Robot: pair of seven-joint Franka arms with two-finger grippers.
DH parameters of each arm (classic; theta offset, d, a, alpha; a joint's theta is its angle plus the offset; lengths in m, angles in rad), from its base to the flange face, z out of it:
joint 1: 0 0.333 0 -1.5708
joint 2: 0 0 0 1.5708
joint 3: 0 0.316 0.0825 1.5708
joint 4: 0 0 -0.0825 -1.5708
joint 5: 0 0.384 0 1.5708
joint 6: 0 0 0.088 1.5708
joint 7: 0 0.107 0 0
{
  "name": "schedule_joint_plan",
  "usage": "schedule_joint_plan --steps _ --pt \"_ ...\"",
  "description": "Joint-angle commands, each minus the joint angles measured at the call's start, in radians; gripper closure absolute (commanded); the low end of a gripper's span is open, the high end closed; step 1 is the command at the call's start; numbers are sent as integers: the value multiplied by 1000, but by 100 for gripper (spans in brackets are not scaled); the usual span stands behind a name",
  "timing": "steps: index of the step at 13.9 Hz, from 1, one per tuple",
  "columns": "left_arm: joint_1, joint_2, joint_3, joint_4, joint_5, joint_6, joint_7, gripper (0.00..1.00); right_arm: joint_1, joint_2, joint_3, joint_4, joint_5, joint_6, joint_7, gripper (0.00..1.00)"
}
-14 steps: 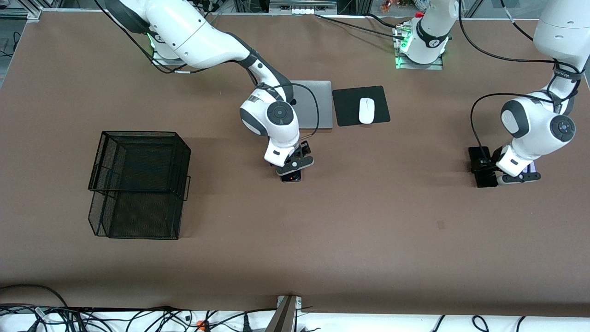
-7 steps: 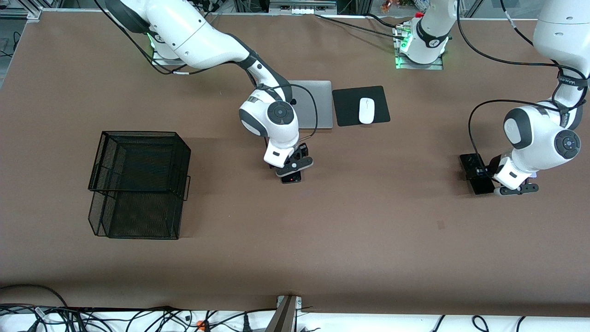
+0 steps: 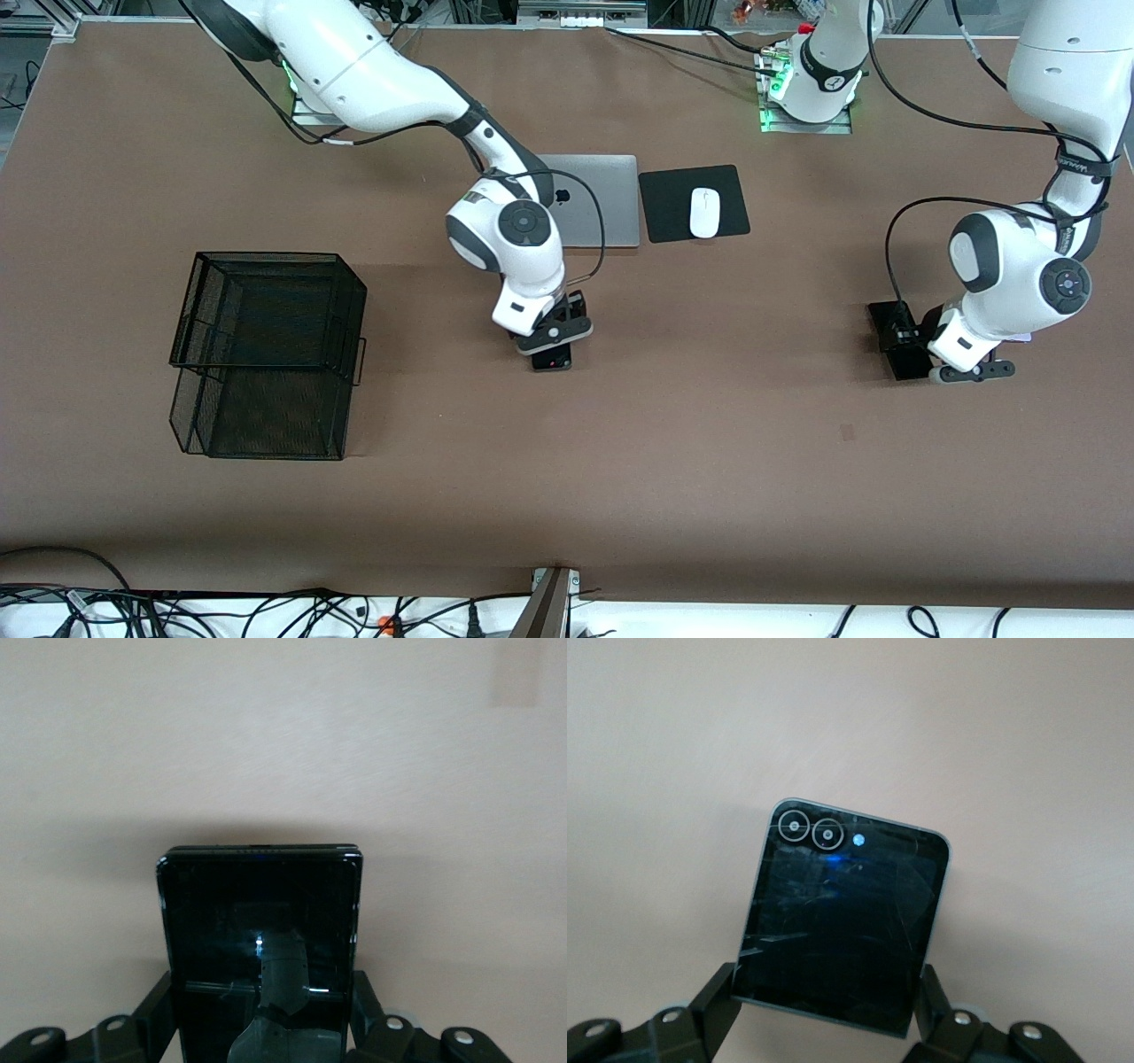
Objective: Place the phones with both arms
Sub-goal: 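Lower the phone into the basket while the left gripper moves the black phone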
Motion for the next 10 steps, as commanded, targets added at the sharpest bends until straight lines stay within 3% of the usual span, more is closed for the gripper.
schedule_joint_plan --steps 1,6,8,10 --pt "-55 28 6 59 -32 -30 -42 100 -128 -169 14 -32 61 -125 -11 100" --pt "-225 82 3 183 -35 -113 -254 100 -329 -352 -23 -47 76 -381 -197 100" --pt "-327 112 4 252 -35 -142 -388 100 -418 -423 -43 -85 170 -485 -327 100" --pt "-431 149 3 329 -37 -145 -503 100 -465 -507 -111 -206 237 -476 -442 100"
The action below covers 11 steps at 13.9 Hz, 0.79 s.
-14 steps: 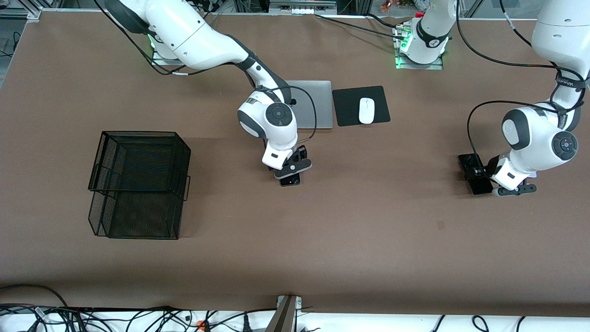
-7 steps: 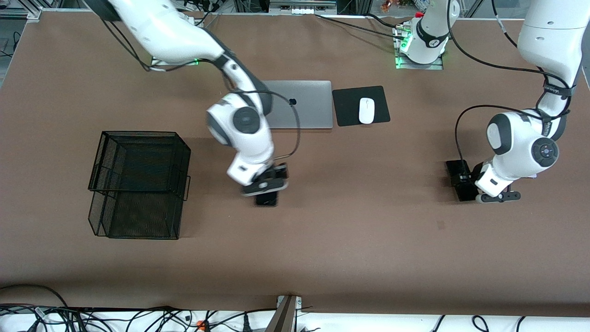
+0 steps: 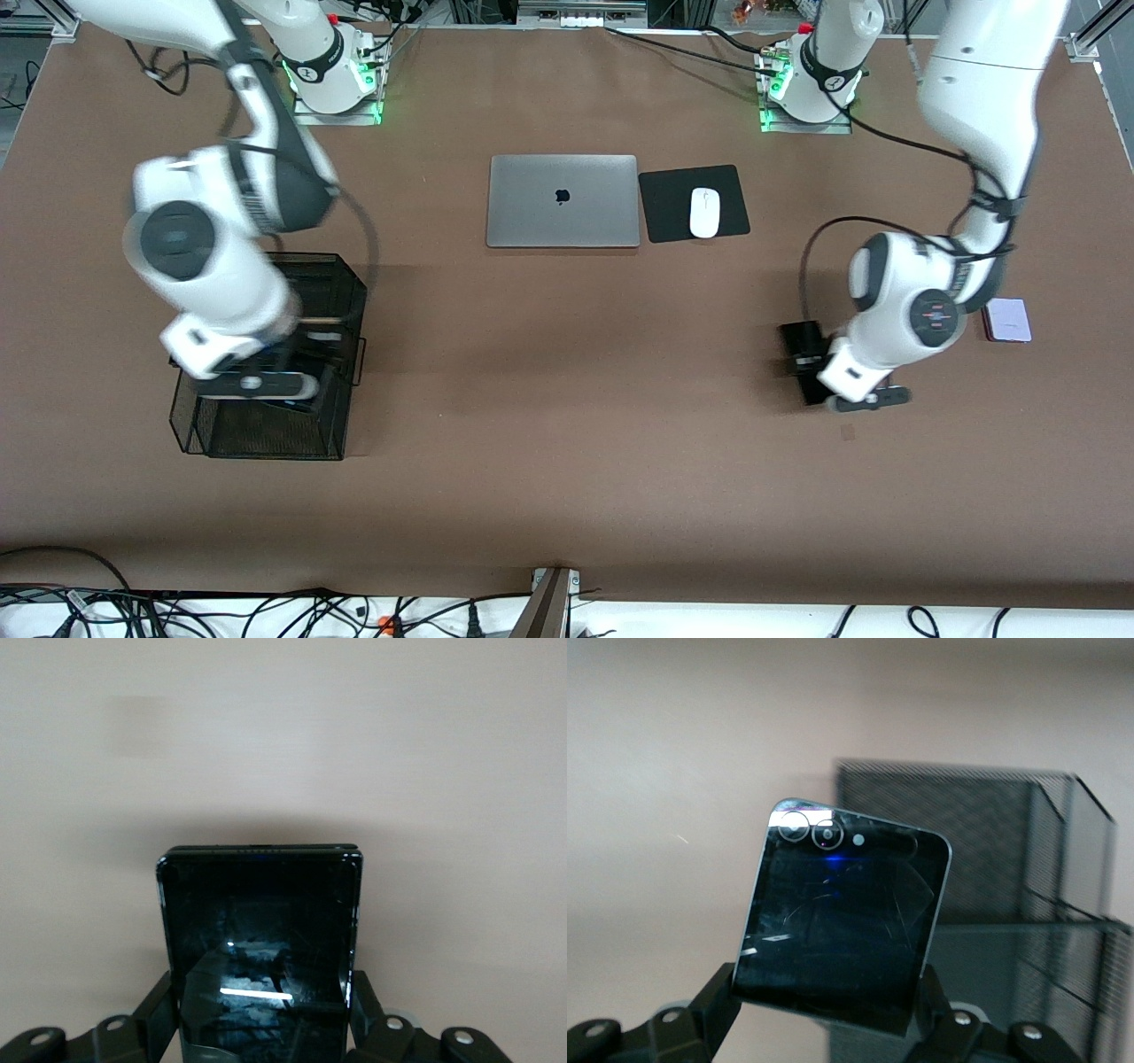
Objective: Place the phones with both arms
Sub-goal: 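Lower the phone into the basket while the left gripper moves the black phone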
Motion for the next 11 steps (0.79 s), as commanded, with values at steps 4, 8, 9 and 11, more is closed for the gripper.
schedule_joint_plan --steps 4,8,9,11 --pt "-265 158 19 262 -57 -43 -214 100 -42 -247 -157 -473 73 234 -185 100" --pt "-427 288 21 436 -83 -45 -332 100 -42 -232 -219 -570 178 348 -297 100" --pt "-452 324 22 486 -82 -48 -370 100 -44 -229 -222 -576 183 348 -297 100" --pt "-489 373 25 546 -79 -57 -418 100 -44 -224 -236 -578 183 348 -317 97"
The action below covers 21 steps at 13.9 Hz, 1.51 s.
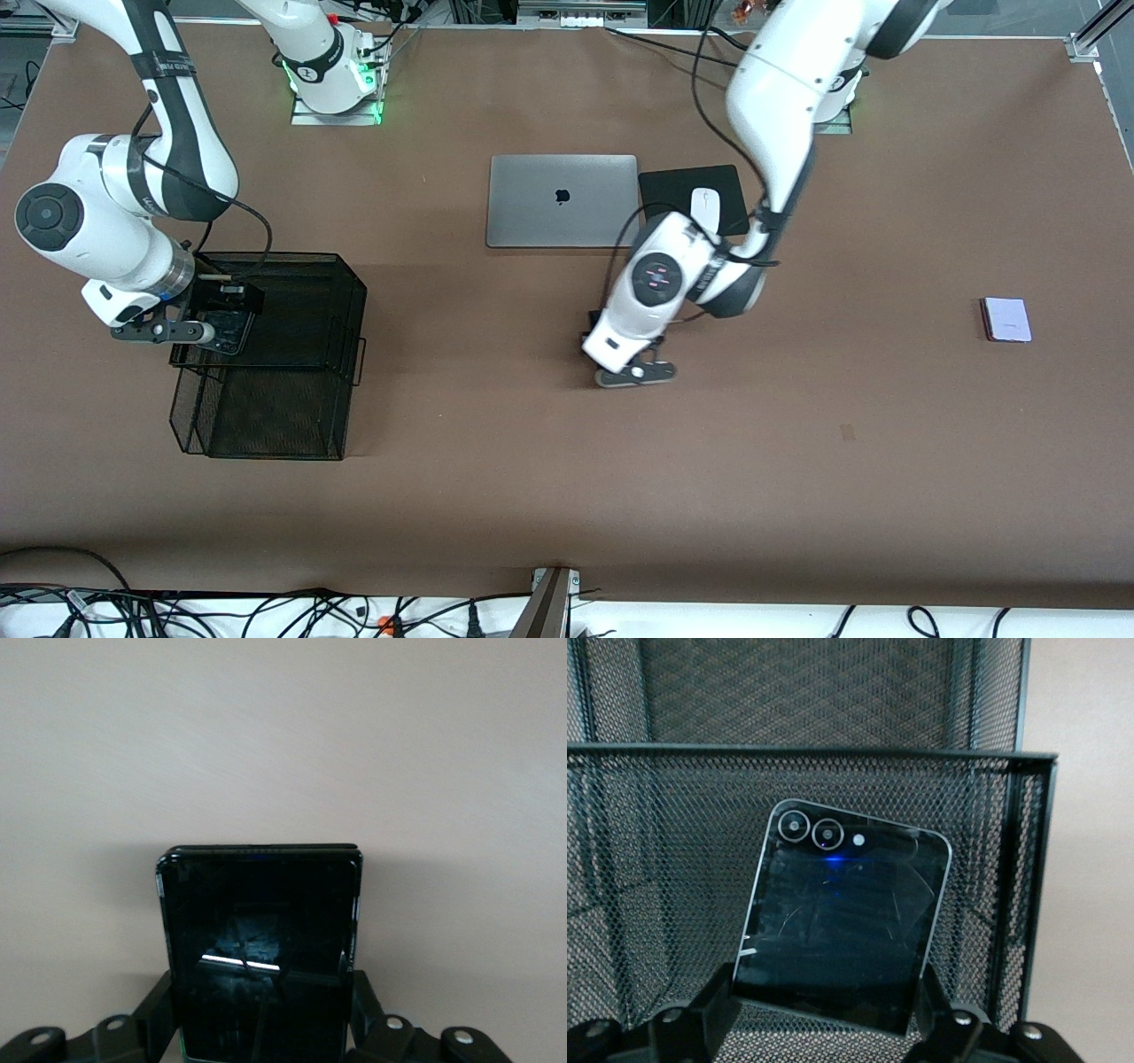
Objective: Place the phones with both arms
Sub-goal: 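Release the black phone mid-table with the left gripper while the right gripper withdraws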
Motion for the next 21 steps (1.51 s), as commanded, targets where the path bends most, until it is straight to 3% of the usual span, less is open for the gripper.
schedule_joint_plan --steps 1,2,3,4,5,6,9,13,16,19,21 --pt "-46 92 27 145 -20 -45 -51 100 5 -26 -22 -23 29 12 -55 58" --pt "-60 104 28 159 -19 -43 -72 100 5 -23 -28 -22 29 15 -58 16" --pt "-69 112 30 171 -19 -42 -86 100 5 -23 -30 -16 33 15 -58 4" --pt "-67 114 30 175 -19 -42 -86 96 5 -23 -30 -10 35 13 -58 1" --pt "-67 112 30 175 -19 -43 -86 15 5 -24 -30 0 35 12 -55 1" --pt "-69 111 33 176 -16 -43 -92 0 7 -24 -30 22 35 4 -50 1" --pt "-60 88 36 184 -14 -86 -117 0 14 -20 -19 110 35 -37 -53 1" --pt "3 49 43 288 -12 -320 -97 0 59 65 -9 401 116 -334 -15 1" --pt "49 -74 45 120 -8 -376 56 0 176 103 -9 506 142 -422 90 1" --pt "132 -188 47 -67 26 -402 228 0 351 163 -9 521 141 -338 206 1" --pt "196 -245 47 -168 90 -401 317 0 471 251 -9 588 138 -274 302 1"
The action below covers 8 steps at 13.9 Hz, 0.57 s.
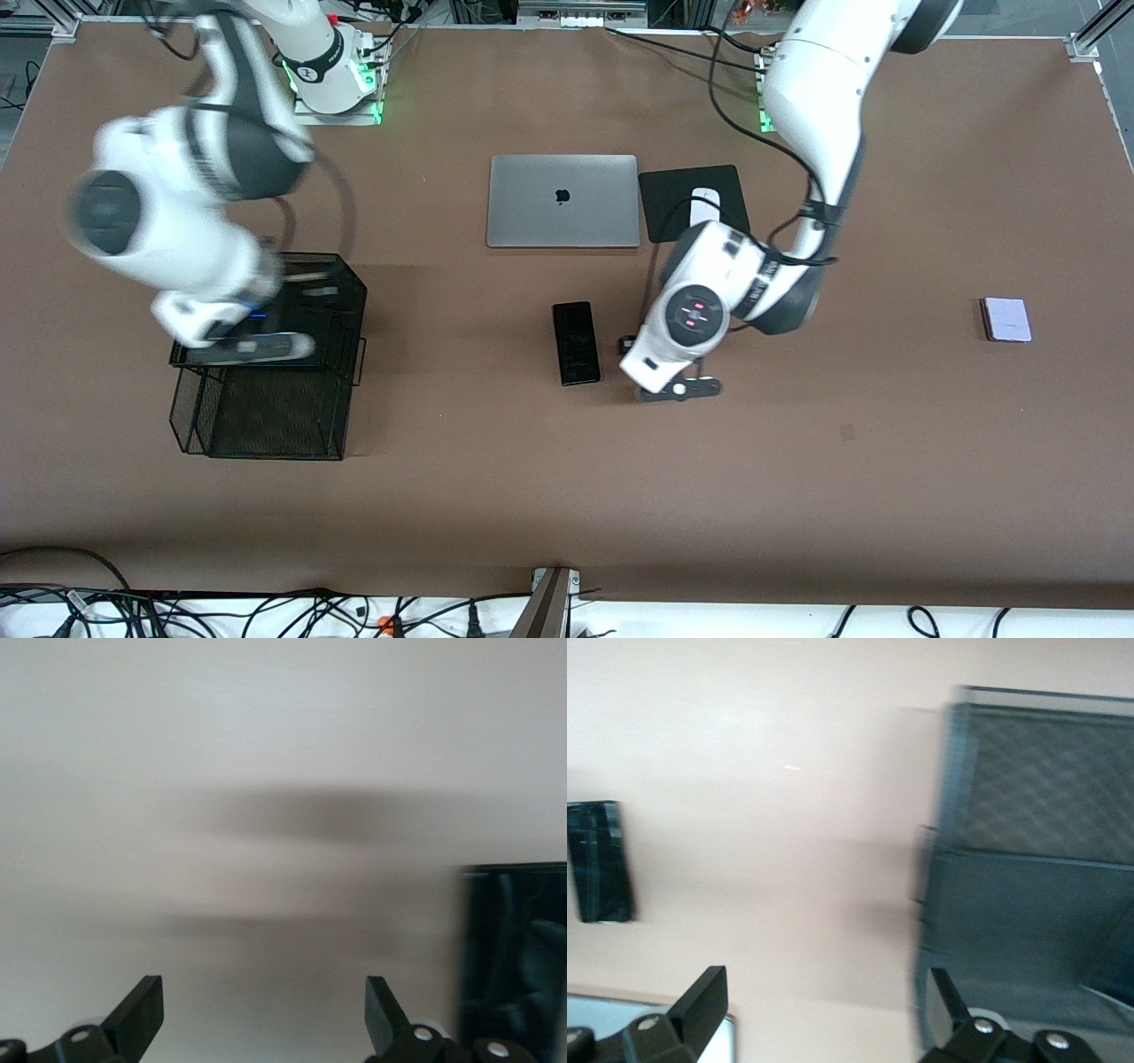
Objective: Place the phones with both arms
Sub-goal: 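Release the black phone mid-table with the left gripper while the right gripper withdraws, then grasp the black phone while the left gripper grasps the white phone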
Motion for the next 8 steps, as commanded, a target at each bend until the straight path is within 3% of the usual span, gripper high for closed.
schedule_joint_plan --steps 1,5,8 --pt "90 -139 -9 -214 86 9 152 0 158 160 -14 150 5 61 142 1" --pt "239 -200 -9 -317 234 10 351 0 316 425 -15 368 2 212 272 1" --pt "372 -237 -10 -373 347 39 543 0 373 524 -20 376 -26 319 270 1"
